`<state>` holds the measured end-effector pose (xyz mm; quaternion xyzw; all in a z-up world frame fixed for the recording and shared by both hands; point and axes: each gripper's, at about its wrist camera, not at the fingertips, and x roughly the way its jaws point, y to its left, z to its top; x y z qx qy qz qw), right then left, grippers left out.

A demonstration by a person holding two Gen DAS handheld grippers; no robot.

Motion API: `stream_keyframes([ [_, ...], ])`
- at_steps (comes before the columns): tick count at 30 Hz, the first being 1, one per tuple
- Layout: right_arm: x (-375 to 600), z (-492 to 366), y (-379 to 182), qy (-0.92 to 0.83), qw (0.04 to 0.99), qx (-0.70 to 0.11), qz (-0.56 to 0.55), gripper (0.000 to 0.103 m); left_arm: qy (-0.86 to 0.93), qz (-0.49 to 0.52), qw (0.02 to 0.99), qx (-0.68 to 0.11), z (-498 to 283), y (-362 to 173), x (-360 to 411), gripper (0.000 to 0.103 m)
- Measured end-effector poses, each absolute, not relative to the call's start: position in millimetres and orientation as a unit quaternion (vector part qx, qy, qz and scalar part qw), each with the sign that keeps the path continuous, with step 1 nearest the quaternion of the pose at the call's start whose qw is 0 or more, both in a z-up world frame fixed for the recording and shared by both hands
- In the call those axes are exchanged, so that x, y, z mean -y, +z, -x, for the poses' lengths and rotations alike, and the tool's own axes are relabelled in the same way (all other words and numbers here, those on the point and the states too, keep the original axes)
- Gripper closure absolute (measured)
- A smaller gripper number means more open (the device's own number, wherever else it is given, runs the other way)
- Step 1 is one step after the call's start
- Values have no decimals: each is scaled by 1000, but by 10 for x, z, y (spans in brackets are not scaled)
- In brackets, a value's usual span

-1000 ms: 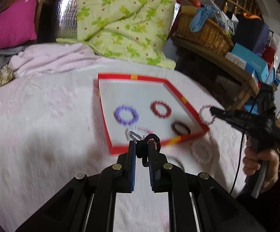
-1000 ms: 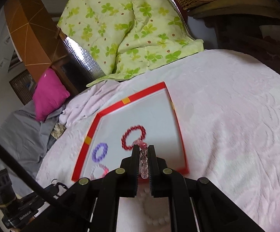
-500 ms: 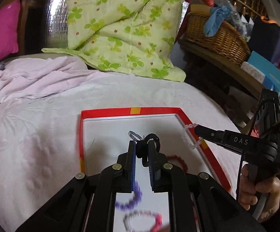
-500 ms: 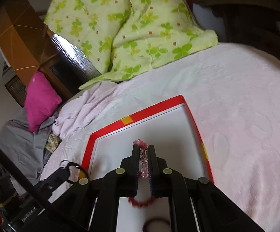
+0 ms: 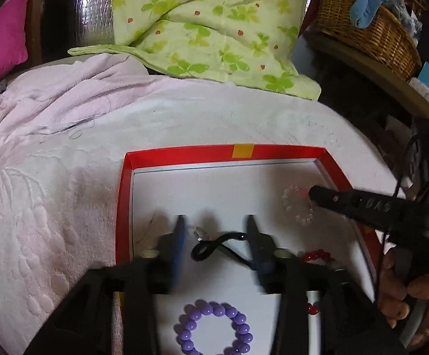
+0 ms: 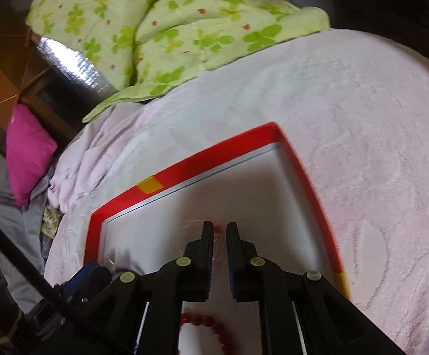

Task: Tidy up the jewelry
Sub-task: 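Withdraw both open grippers from the red box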

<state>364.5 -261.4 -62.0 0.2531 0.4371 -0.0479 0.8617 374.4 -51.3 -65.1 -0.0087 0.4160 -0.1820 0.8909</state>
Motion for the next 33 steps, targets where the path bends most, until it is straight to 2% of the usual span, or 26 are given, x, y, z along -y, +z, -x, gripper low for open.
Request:
stream_keyframes([
  [1,2659,-3618,-614,-53,860,-434,-263,73,-177,1,895,-410,-3710,-635,521,40],
  [5,2719,-3462,-423,-53,870,-411,-268,69,-172,-9,903,-393,-3551,-481,499,38],
  [10,2696,-3160,-96,-37,881,-381,-278,69,-153,-10,914,-375,-3266,-246,424,35],
  [13,2660,-2955,96,-37,888,-366,-276,59,-145,-18,922,-358,-3005,-103,356,29],
  [15,2627,-2804,221,-39,895,-352,-271,59,-130,-22,932,-339,-2792,-30,279,25],
  [21,2545,-2253,423,-31,902,-333,-272,59,-96,-17,935,-341,-2285,-86,11,24],
  [33,2378,-1008,296,-4,895,-322,-310,56,-77,-45,940,-329,-816,-387,-299,24],
])
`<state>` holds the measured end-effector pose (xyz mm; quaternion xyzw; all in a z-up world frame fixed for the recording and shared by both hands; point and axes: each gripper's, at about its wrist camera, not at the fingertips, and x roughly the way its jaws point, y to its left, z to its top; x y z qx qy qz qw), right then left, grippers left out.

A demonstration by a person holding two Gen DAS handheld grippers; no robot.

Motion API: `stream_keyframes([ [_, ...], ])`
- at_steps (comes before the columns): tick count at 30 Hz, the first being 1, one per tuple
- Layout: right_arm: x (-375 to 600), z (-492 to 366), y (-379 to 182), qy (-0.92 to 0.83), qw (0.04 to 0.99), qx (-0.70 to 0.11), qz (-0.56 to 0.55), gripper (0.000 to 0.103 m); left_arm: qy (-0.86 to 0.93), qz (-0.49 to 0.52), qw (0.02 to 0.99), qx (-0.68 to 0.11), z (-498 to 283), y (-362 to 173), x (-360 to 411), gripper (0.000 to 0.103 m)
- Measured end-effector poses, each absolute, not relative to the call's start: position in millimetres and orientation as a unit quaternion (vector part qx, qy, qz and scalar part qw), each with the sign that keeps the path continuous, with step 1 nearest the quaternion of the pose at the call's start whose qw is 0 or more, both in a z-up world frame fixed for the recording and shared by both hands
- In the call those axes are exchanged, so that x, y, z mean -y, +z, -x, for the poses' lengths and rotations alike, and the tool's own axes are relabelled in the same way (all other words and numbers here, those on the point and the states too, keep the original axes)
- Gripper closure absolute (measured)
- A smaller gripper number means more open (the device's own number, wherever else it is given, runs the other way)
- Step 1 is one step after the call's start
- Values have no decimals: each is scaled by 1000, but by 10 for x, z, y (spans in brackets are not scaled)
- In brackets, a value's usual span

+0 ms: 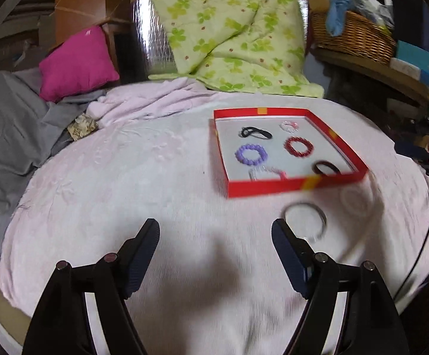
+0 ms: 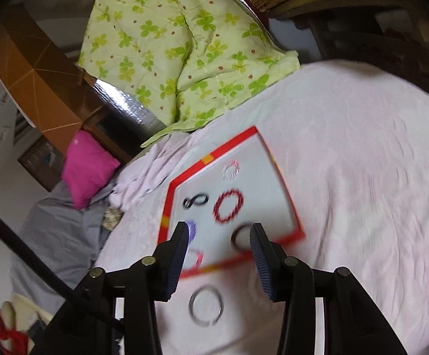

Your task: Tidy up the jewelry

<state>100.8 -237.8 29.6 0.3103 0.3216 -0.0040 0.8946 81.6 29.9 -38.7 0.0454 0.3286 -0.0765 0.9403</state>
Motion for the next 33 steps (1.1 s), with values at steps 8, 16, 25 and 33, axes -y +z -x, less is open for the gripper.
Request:
stream_keyframes([
  [8,2287,-419,84,20,885,-329,-329,56,-125,-72,926,-350,-118,-437,-179,24],
  [16,2311,-82,-144,14,864,-342,-368,56,-142,-80,933,-323,294,-116,-147,24],
  [25,2218,176,107,15,881,-340,-329,56,-121,-62,952,-276,483,186,-406,23],
  [33,2176,358,495,12,898,-321,-303,56,-125,-48,954,-269,587,231,-471,23],
])
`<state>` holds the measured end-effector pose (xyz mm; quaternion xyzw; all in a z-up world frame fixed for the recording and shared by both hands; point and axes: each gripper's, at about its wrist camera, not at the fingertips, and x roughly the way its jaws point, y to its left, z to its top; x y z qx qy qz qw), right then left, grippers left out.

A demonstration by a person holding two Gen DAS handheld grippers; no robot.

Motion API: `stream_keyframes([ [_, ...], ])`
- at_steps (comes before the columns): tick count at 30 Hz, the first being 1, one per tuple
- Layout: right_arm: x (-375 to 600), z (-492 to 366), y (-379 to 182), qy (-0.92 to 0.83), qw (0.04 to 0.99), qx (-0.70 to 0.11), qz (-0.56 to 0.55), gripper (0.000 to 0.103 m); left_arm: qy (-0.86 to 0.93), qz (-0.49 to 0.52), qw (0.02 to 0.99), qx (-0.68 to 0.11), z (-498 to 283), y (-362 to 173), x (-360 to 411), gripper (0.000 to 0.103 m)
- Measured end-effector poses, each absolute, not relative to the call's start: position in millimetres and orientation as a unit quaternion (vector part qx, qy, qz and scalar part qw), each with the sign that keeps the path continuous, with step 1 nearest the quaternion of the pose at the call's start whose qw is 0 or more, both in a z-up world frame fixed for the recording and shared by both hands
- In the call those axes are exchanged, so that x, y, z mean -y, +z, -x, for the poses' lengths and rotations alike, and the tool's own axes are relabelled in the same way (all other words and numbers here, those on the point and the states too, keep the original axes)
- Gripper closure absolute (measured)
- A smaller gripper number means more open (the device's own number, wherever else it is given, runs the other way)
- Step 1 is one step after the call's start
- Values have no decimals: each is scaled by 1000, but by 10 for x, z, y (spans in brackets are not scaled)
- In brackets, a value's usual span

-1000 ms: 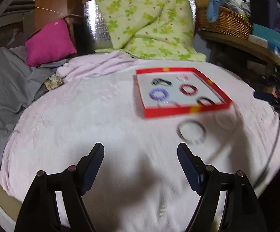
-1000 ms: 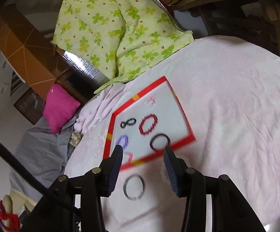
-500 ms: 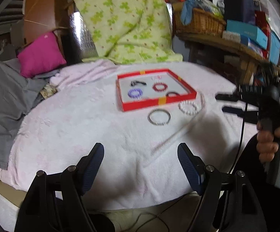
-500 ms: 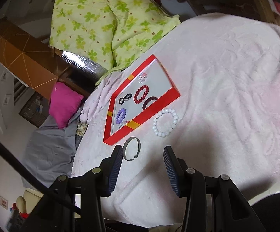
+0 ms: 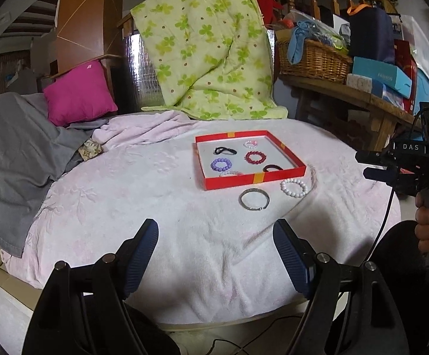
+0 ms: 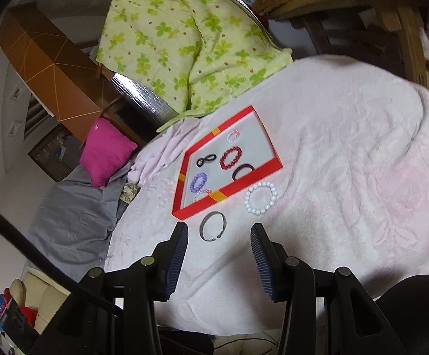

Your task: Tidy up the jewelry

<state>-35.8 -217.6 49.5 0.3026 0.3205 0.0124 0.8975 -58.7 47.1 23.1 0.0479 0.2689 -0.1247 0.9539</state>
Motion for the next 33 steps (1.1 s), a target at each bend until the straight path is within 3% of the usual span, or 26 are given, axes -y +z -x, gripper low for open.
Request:
stream_keyframes([
  [14,1913,270,863,47,911,-305,-275,52,-122,-22,953,-278,455,271,-471,22],
  [24,2057,176,646,58,898,-323,-292,52,-122,-4,940,-319,149,189,-447,22],
  [28,2153,116,907,54,899,-325,-288,52,-110,19,941,-321,-24,476,-564,22],
  [33,2164,178,1589,60,922,-286,-255,52,-94,45,961,-257,-20,1165,-755,22],
])
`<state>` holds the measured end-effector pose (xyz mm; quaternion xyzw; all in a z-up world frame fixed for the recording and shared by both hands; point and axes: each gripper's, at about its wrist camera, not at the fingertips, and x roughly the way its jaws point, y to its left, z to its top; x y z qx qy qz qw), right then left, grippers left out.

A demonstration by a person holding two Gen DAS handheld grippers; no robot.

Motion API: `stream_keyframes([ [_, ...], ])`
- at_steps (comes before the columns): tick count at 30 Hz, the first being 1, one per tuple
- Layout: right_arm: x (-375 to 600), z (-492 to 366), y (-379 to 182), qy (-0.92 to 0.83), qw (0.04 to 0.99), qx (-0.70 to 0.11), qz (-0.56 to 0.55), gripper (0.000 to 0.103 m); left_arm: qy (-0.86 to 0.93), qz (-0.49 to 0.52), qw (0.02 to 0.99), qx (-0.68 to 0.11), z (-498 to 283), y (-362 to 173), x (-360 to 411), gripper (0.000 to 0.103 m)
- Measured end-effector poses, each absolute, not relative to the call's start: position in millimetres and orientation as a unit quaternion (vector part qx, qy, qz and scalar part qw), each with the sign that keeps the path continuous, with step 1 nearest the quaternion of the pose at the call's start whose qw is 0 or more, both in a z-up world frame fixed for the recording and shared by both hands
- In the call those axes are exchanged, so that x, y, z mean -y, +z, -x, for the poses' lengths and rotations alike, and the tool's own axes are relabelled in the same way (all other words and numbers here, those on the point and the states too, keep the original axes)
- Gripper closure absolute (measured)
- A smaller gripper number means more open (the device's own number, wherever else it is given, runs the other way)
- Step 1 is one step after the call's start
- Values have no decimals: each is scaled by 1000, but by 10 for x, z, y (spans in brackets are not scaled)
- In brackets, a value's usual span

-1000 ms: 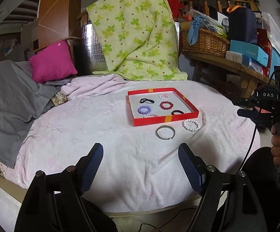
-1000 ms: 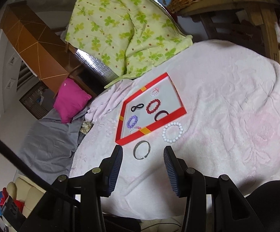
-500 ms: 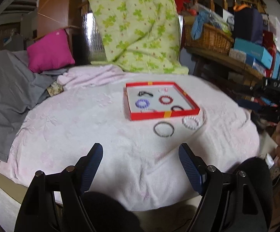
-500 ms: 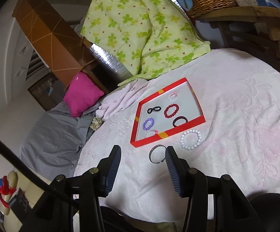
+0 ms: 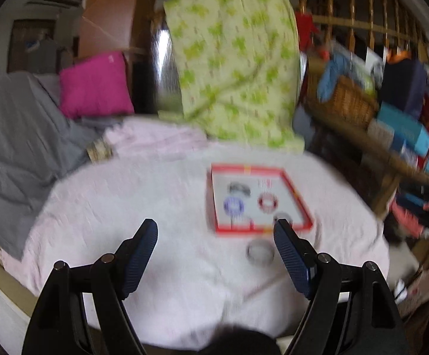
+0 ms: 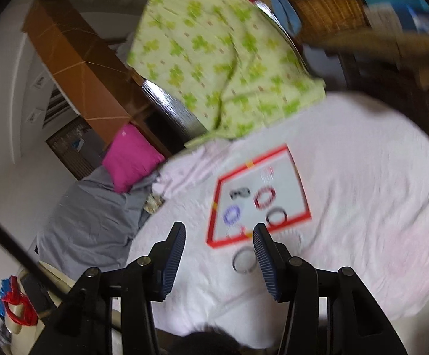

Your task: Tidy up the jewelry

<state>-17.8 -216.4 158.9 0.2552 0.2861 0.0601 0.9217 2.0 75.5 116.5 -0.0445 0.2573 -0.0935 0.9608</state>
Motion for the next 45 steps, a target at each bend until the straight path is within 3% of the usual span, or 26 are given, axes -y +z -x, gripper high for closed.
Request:
stream_keyframes([
  [5,1981,332,1756,98,931,-258,-240,52,-70,42,977,-197,184,1470,-869,17],
  [10,1894,427,1611,150,925,-216,-275,51,-54,10,979,-196,253,1527,-865,17],
  [14,1868,469,1796,162,925,-210,-273,51,-43,-30,988,-148,496,1965,-846,17],
  [20,1699,649,2411,190,936,-174,-240,51,-47,-55,996,-57,965,2814,-929,16],
  [24,1637,775,2707,203,933,-133,-267,34,-22,-112,993,3,1228,3093,-934,11],
  [26,1671,829,2839,212,930,-104,-281,34,-13,-141,990,29,1300,3189,-928,10],
  [35,1954,1191,3939,138,961,13,-239,34,24,-185,982,33,1432,3596,-1151,10],
  [45,2239,2288,5441,86,968,135,-192,34,149,-239,957,72,1951,4564,-1618,8],
])
